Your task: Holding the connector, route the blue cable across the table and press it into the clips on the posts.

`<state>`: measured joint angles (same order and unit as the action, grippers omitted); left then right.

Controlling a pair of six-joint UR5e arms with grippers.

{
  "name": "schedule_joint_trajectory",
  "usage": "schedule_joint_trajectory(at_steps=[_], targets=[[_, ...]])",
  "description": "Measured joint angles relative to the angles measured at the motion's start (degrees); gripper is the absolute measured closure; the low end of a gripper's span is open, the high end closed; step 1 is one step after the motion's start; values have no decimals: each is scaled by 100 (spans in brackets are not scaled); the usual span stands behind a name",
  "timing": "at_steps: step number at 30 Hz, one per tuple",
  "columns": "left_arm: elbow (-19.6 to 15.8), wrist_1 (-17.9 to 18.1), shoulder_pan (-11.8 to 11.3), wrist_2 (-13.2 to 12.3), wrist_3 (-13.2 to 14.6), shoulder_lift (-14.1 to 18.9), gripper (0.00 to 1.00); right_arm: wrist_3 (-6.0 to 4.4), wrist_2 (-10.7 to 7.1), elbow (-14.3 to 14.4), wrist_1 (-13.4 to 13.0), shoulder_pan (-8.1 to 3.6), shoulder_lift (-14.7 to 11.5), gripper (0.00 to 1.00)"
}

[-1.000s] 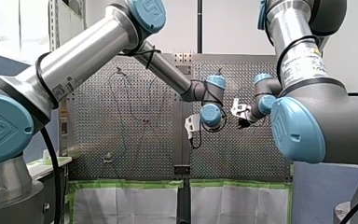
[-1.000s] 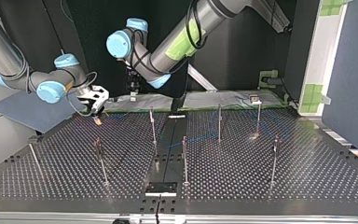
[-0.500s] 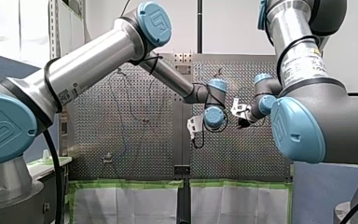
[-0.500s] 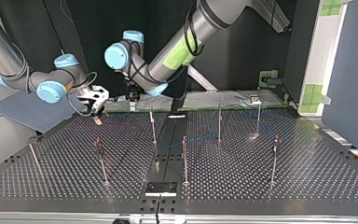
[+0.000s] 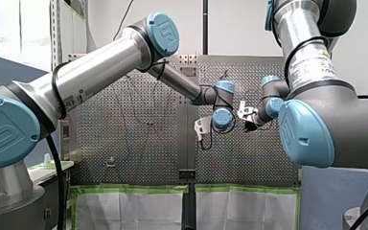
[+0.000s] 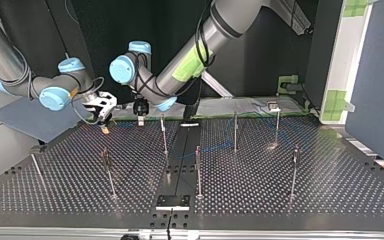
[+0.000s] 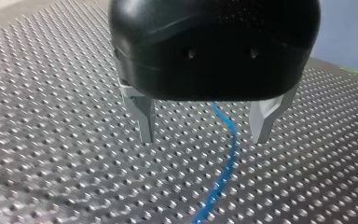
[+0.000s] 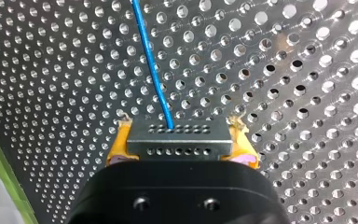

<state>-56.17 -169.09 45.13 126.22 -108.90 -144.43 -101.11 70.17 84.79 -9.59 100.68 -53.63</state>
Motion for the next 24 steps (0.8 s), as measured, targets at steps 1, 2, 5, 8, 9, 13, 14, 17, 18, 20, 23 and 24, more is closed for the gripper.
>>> schedule_joint_trajectory(at_steps=[1, 2, 5, 8, 9, 13, 14, 17, 18, 20, 23, 24], targets=[[59, -44, 0, 7, -19, -57, 0, 1, -1, 0, 0, 0, 0, 100], [100, -69, 3, 13, -29, -100, 0, 1, -1, 0, -2, 0, -1, 100], [195, -108, 6, 75, -48, -251, 0, 1, 0, -1, -6, 0, 0, 100], [226, -94, 2, 169, -53, -372, 0, 1, 3, -1, -8, 0, 1, 100], [229, -82, 0, 195, -54, -392, 0, 1, 4, -1, -8, 0, 1, 100], [236, -28, -5, 252, -62, -429, 0, 1, 3, -1, -9, 0, 1, 100], [237, -21, -6, 257, -65, -431, 0, 1, 3, -1, -9, 0, 1, 100], [239, -8, -4, 267, -89, -433, 0, 1, 2, -1, -9, 0, 1, 100], [239, -7, -3, 270, -95, -434, 0, 1, 2, -1, -9, 0, 0, 100], [240, -5, 2, 282, -102, -434, 10, 2, 2, -1, -9, 0, 2, 100], [243, 15, 14, 290, -102, -435, 39, 1, 3, -1, -9, 0, 2, 100], [244, 28, 19, 292, -100, -436, 39, 1, 3, -1, -9, 0, 2, 100]])
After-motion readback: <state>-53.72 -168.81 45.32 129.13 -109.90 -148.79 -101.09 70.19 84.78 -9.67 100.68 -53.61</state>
